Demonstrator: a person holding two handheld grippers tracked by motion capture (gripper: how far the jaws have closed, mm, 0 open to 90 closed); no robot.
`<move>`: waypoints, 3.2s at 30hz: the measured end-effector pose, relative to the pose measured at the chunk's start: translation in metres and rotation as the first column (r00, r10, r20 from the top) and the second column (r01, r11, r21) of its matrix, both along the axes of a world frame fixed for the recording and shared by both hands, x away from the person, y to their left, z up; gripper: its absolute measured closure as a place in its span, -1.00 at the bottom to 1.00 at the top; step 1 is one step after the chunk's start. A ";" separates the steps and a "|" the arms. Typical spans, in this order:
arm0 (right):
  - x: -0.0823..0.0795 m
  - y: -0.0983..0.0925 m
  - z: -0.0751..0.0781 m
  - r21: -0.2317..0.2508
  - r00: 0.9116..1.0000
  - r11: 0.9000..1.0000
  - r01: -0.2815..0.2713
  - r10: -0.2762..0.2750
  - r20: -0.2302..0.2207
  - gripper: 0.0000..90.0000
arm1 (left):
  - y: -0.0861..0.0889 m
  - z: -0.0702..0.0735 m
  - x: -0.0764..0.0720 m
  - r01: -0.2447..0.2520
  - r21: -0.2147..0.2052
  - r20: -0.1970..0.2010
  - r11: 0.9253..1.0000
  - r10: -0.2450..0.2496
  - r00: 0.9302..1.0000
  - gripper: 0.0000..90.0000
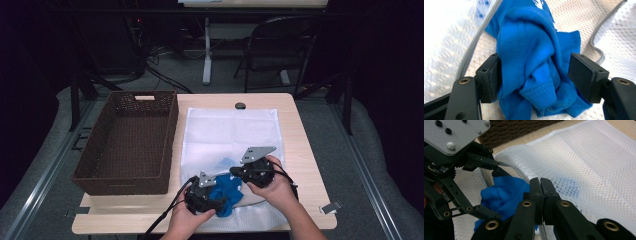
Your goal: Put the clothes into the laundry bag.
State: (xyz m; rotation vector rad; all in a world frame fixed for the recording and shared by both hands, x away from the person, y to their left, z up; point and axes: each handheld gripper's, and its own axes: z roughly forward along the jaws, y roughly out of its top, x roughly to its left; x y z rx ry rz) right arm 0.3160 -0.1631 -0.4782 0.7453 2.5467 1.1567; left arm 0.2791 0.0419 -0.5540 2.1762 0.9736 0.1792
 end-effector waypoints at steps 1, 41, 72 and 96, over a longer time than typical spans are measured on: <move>0.000 0.000 0.000 0.000 1.000 1.000 0.000 0.000 -0.001 0.98 | 0.000 -0.001 0.000 -0.003 -0.002 0.002 1.000 0.003 1.000 -0.33; -0.004 0.004 0.002 0.000 1.000 1.000 -0.014 0.014 0.008 0.98 | -0.008 -0.005 0.009 -0.002 0.017 0.017 1.000 0.002 1.000 0.61; -0.006 0.009 -0.001 -0.008 0.999 0.999 -0.032 0.032 -0.001 0.98 | -0.014 -0.001 0.043 -0.135 -0.057 0.004 0.989 0.135 0.991 0.60; -0.002 0.005 -0.002 -0.002 1.000 1.000 -0.015 0.015 0.000 0.98 | -0.012 0.009 0.016 -0.076 0.023 0.029 0.997 0.076 0.997 -0.29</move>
